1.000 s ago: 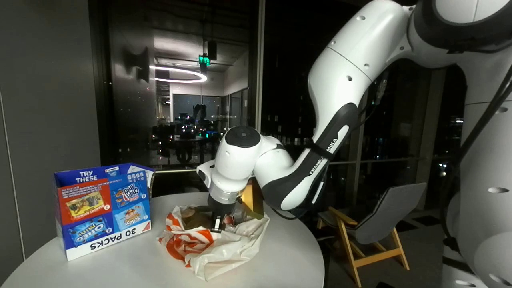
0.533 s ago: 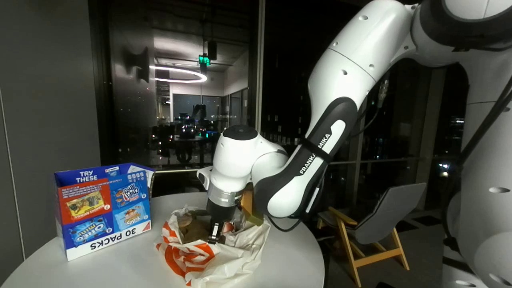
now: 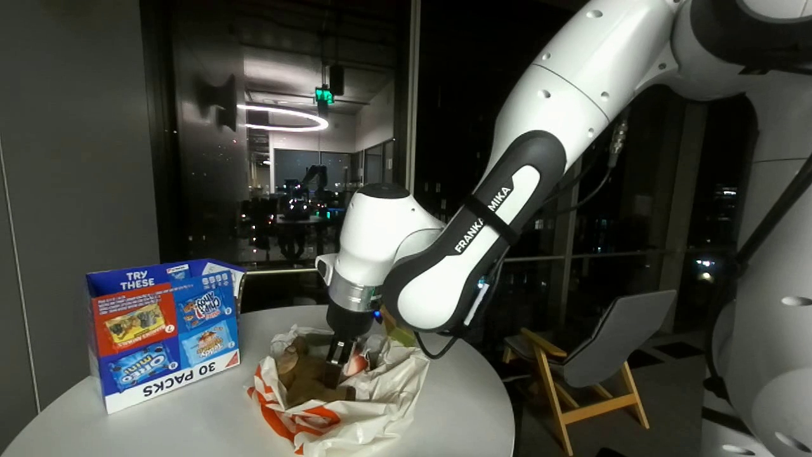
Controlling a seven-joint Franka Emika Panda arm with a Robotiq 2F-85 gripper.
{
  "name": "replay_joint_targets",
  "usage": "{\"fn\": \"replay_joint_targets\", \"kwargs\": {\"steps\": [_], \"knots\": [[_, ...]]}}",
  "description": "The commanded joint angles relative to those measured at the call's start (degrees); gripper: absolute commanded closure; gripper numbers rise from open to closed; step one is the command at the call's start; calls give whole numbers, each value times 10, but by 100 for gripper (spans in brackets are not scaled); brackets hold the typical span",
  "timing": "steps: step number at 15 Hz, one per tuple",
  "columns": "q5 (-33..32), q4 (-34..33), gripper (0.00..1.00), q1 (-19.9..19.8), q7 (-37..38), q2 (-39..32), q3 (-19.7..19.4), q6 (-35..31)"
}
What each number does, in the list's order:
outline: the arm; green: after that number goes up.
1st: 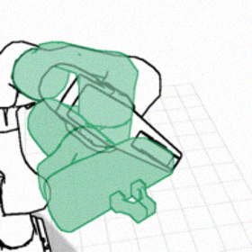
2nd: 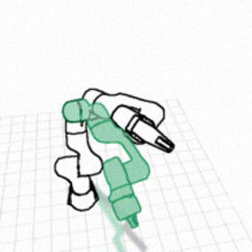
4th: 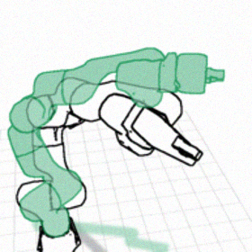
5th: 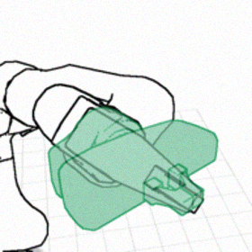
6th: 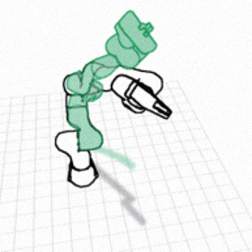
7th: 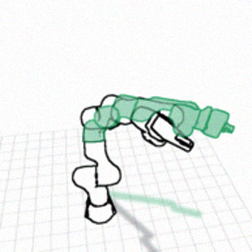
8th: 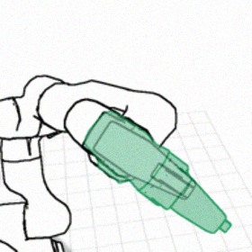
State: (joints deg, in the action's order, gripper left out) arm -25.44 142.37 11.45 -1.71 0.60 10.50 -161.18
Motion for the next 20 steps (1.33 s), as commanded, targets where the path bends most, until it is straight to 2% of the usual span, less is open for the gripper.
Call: {"fn": "replay_joint_targets", "kwargs": {"steps": [1,4,6,9,12,13,15,20], "knots": [[84,5,23,2,-68,10,5,4],[127,3,3,3,-103,3,7,3],[146,3,0,3,-118,-1,8,2],[171,2,2,3,-138,-8,10,0],[198,0,20,4,-158,-15,14,0],[205,-1,35,3,-162,-17,15,0],[212,-1,53,2,-168,-21,17,-4],[198,3,88,-1,-171,-20,15,-13]]}}
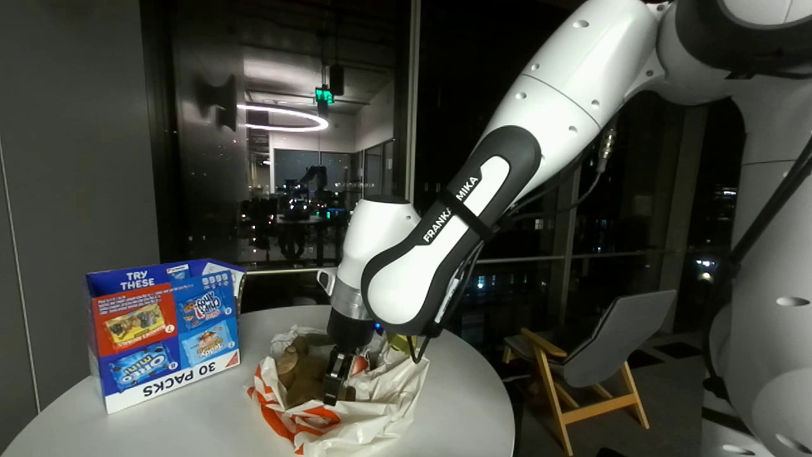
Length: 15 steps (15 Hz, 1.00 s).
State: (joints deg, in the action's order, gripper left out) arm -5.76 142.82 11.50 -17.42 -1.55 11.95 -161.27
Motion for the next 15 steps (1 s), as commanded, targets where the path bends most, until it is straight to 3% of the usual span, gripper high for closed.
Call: {"fn": "replay_joint_targets", "kwargs": {"steps": [1,3,4,5,9,13,15], "knots": [[6,-1,94,-2,-19,1,1,-12],[0,0,89,-3,-21,0,-1,-10],[-1,0,66,-4,-19,0,-2,-11],[3,0,66,-4,-22,-1,-2,-9],[-3,-2,37,-3,-22,-4,-2,-6],[-90,-8,6,-7,16,-7,-15,-7],[-116,-13,0,-9,27,-15,-20,-5]]}}
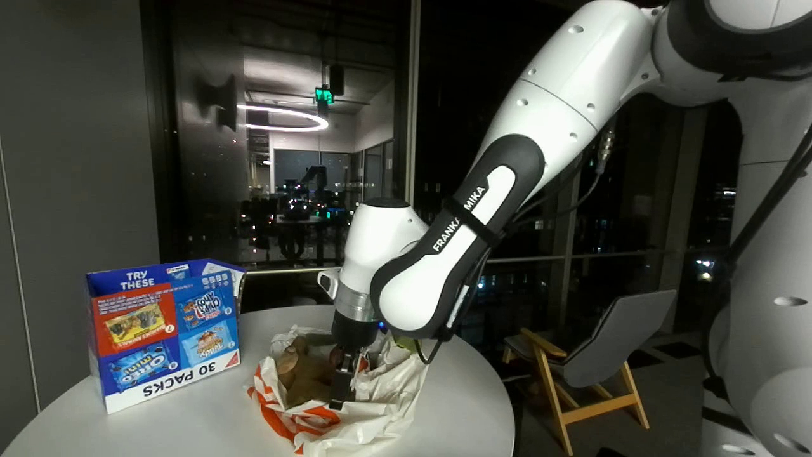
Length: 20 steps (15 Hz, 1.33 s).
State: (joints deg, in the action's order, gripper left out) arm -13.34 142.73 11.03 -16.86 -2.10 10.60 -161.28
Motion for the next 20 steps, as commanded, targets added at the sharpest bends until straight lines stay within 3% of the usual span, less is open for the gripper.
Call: {"fn": "replay_joint_targets", "kwargs": {"steps": [1,2,4,9,13,15,17,19,20], "knots": [[-48,-15,0,-5,24,-13,-9,-6],[-40,-17,23,-5,15,-18,-8,-5],[-17,-20,29,-5,-2,-27,-3,-5],[-33,-25,67,-5,8,-35,-5,-15],[37,-26,93,-10,-32,-30,13,-6],[99,-30,96,-14,-63,-30,25,15],[158,-35,91,-17,-95,-30,34,31],[184,-39,60,-18,-104,-29,35,44],[196,-41,55,-18,-108,-28,35,51]]}}
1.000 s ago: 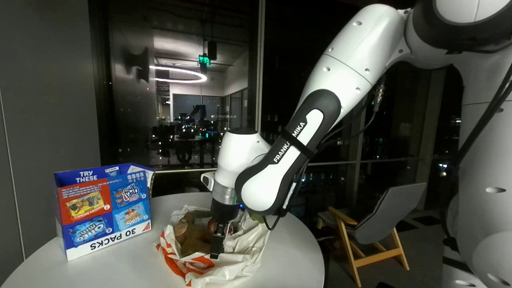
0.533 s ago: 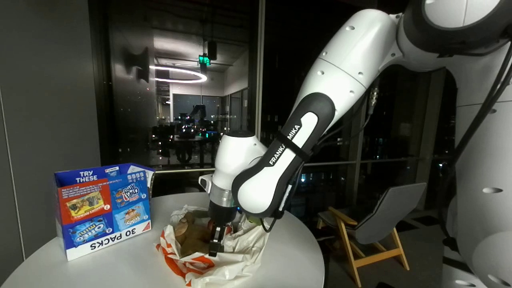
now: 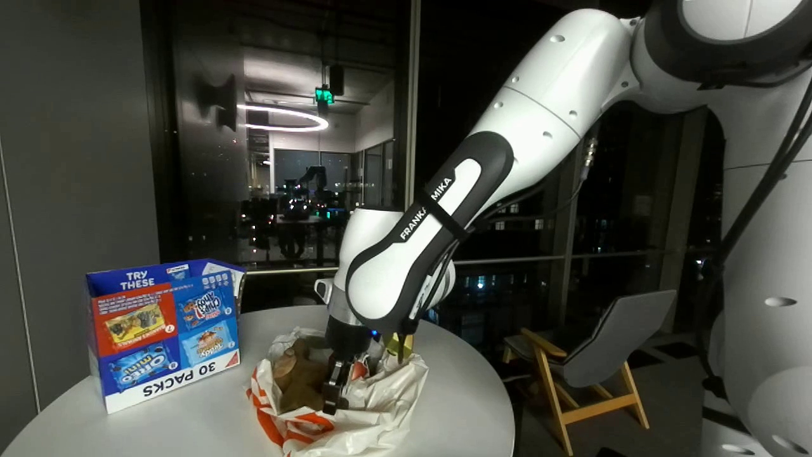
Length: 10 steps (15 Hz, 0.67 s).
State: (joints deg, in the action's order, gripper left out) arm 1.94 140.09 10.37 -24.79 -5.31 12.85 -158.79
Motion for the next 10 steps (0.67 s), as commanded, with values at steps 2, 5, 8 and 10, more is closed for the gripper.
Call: {"fn": "replay_joint_targets", "kwargs": {"steps": [2,5,8,10], "knots": [[79,-19,39,-13,-45,6,16,37],[95,-23,67,-12,-52,3,13,28],[95,-26,75,-12,-44,-2,12,18],[93,-25,90,-12,-42,-2,11,17]]}}
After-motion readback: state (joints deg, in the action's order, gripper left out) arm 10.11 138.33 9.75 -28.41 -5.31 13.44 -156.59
